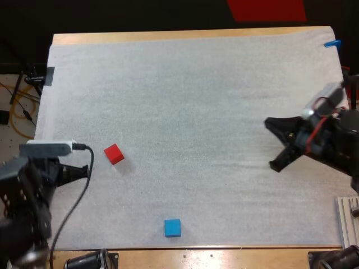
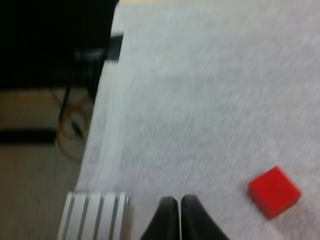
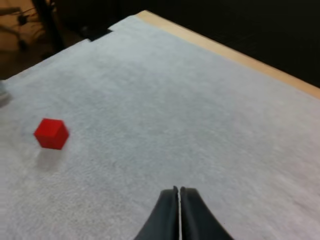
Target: Stack red cube on blue cube
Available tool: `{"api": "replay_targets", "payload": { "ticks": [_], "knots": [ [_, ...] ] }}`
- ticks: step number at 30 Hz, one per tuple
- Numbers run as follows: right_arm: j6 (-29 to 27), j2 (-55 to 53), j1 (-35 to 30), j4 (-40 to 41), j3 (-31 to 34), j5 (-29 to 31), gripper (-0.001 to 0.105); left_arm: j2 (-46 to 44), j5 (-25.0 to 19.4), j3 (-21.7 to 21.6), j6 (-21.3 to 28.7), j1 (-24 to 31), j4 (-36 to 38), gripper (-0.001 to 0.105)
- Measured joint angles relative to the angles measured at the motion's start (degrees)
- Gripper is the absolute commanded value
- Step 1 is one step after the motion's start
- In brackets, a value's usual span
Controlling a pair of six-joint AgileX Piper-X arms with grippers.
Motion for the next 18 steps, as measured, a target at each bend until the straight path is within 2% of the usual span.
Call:
{"api": "replay_targets", "payload": {
  "ticks": [9, 18],
  "knots": [
    [-0.48, 6.09, 3.81, -1.05, -0.07, 0.00, 0.000, 15.54, 1.00, 0.00, 4.10, -2.17, -0.38, 0.000],
    [-0.63, 8.29, 3.81, -4.09, -0.07, 0.00, 0.000, 30.41, 1.00, 0.00, 4.60, -3.19, -4.53, 0.000]
  ]
}}
